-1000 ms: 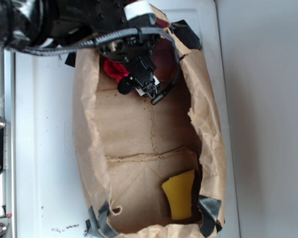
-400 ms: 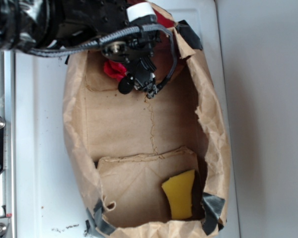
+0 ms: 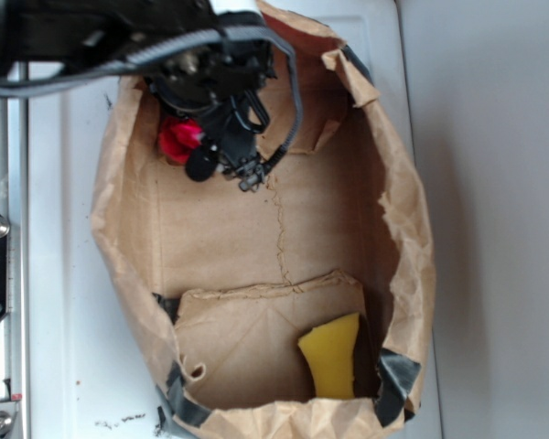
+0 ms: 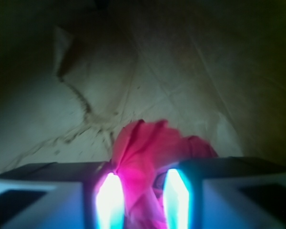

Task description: Grab the red paper.

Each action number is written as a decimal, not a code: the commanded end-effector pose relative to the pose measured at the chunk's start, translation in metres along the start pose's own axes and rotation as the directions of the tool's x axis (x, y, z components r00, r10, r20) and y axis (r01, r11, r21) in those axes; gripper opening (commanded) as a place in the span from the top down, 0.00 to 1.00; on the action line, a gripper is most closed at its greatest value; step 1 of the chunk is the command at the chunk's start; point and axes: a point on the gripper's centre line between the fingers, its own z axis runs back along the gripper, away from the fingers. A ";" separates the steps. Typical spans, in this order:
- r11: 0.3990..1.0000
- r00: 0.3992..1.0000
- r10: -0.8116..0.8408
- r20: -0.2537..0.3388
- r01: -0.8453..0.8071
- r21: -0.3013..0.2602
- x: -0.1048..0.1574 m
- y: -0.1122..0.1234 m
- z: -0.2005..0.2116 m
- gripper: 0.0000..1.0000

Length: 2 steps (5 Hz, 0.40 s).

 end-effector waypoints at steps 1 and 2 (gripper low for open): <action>0.996 0.998 -0.050 0.040 0.053 -0.077 0.014 -0.015 0.063 1.00; 0.994 0.997 -0.065 0.039 0.068 -0.082 0.009 -0.029 0.081 1.00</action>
